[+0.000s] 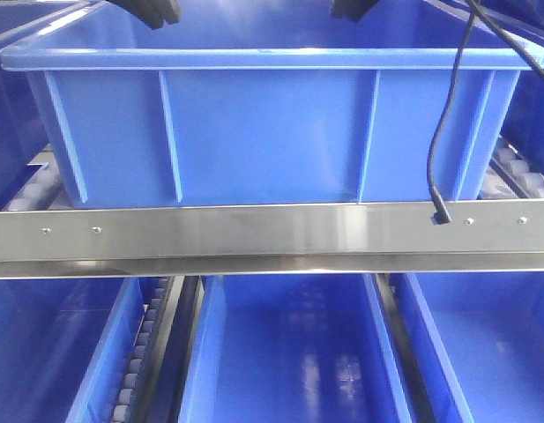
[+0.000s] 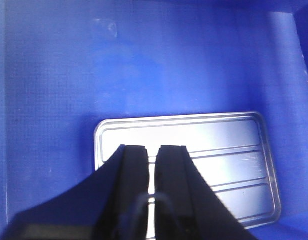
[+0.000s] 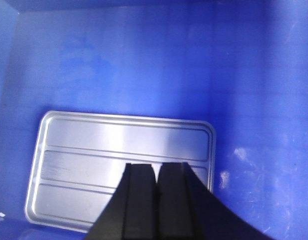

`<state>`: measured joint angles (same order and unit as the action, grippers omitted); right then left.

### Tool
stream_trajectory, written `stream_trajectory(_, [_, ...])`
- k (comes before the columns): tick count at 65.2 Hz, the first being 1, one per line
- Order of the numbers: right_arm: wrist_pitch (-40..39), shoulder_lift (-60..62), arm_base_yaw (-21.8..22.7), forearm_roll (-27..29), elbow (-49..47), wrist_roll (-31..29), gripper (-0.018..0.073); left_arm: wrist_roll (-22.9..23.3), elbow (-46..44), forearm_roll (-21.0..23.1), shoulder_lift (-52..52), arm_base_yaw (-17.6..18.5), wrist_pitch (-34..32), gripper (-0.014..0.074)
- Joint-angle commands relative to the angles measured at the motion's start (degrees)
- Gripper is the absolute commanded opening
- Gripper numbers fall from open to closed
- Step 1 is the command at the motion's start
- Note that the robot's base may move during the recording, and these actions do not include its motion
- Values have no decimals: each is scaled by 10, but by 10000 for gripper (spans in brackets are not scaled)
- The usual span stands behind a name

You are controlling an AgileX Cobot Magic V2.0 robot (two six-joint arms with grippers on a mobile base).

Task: Grab silver tray and place in blue box
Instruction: 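Raise both grippers up out of the blue crate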

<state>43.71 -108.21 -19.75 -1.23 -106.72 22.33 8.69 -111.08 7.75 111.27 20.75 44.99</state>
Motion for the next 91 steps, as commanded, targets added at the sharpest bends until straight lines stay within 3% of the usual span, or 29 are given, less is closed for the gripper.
stream_trajectory(1, [-57,33,5,-1,-24,-4,53,0,-22,8,-32,-3,-36,-6])
stream_trajectory(21, [-51,61,-9,-1,-22,-32,53,24,-3,16,-73,-2,-70,-7])
stream_trajectory(36, [-65,100,-23,0,-21,-131,53,24,107,16,-150,10,-158,-7])
stream_trajectory(43, [-109,126,-33,0,6,-143,53,22,179,15,-191,16,-204,-7])
stream_trajectory(58, [-308,236,-56,-1,185,-143,53,16,346,12,-291,22,-352,-6])
stream_trajectory(69, [-433,330,-55,-3,340,-143,53,16,458,-52,-375,22,-427,-6])
stream_trajectory(78, [-494,412,-55,-27,456,-143,53,16,542,-102,-449,22,-483,-6])
stream_trajectory(91, [-512,522,-55,-61,589,-143,53,16,672,-105,-545,22,-601,-6])
